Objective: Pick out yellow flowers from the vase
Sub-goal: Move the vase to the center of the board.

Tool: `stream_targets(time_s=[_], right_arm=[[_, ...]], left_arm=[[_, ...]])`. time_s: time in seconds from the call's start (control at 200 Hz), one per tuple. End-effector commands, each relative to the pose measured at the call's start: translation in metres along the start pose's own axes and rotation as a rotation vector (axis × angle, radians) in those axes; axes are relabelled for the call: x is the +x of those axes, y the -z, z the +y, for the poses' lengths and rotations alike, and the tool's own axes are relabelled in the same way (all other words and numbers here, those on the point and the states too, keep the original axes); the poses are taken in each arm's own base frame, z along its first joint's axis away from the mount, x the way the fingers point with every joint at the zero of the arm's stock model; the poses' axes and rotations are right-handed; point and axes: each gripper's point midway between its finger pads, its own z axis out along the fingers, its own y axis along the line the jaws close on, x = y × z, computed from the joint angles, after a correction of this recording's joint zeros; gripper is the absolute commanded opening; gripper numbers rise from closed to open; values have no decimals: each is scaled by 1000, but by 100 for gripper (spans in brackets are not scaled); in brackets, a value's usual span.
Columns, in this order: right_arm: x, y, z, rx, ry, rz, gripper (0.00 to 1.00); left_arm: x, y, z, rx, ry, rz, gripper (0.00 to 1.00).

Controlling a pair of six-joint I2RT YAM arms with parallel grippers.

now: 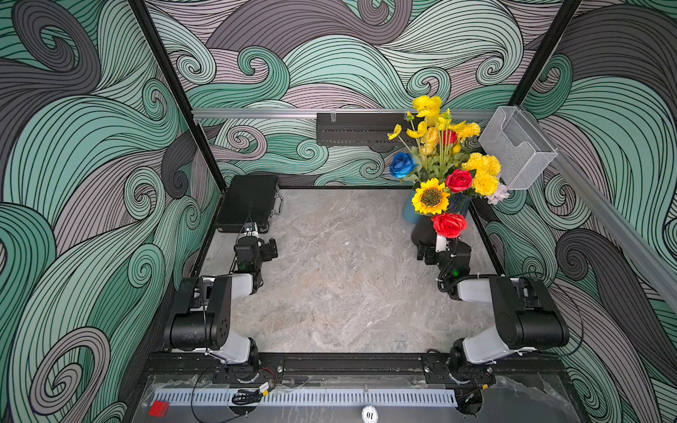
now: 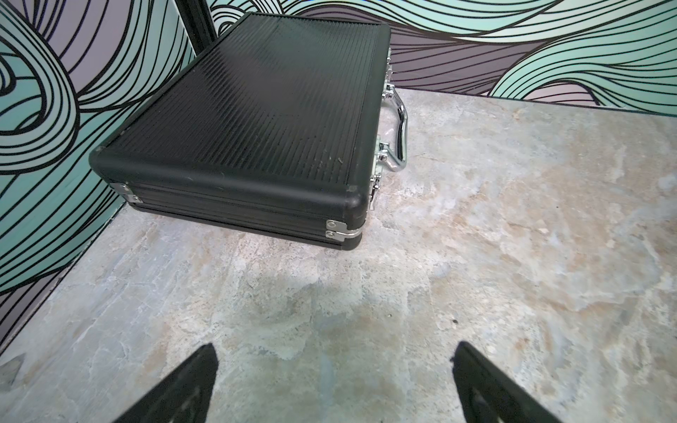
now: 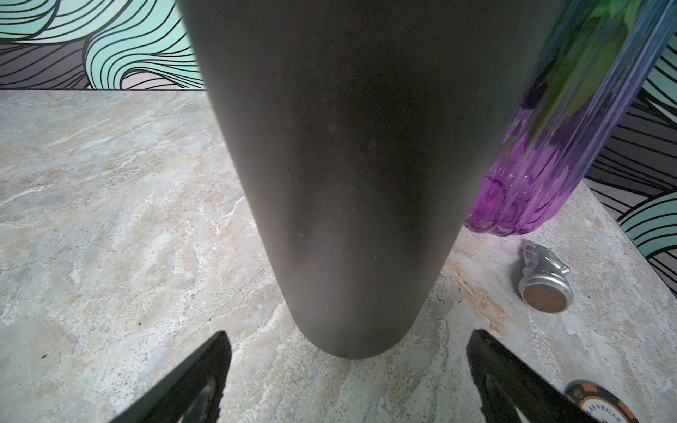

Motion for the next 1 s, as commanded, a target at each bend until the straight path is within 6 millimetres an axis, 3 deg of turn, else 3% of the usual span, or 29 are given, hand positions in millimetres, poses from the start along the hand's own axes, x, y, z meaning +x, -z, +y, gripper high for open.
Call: stream_targets(time_s=[0.0, 0.19, 0.43, 0.6, 0.75, 0.88, 0.991], right_arm=[[-6, 1, 0, -7, -4, -21, 100], [-9, 4, 2, -11, 5, -41, 100], [-21, 40, 28, -71, 110, -168, 100], [-30, 58, 42, -74, 185, -149, 100], [-37, 82, 38, -55, 137, -202, 100], [-46, 94, 19, 45, 48, -230, 100], [-59, 103, 18, 32, -31, -276, 99]], left_arm=[[0, -2, -1, 12, 0, 3, 99], [-4, 4, -5, 36, -13, -14, 99], [-30, 50, -10, 14, -52, -137, 99], [-49, 81, -30, 14, -138, -199, 99], [-64, 100, -50, 77, -117, -264, 99], [-72, 101, -50, 80, -14, -254, 99], [-78, 99, -58, 121, 26, -257, 99]])
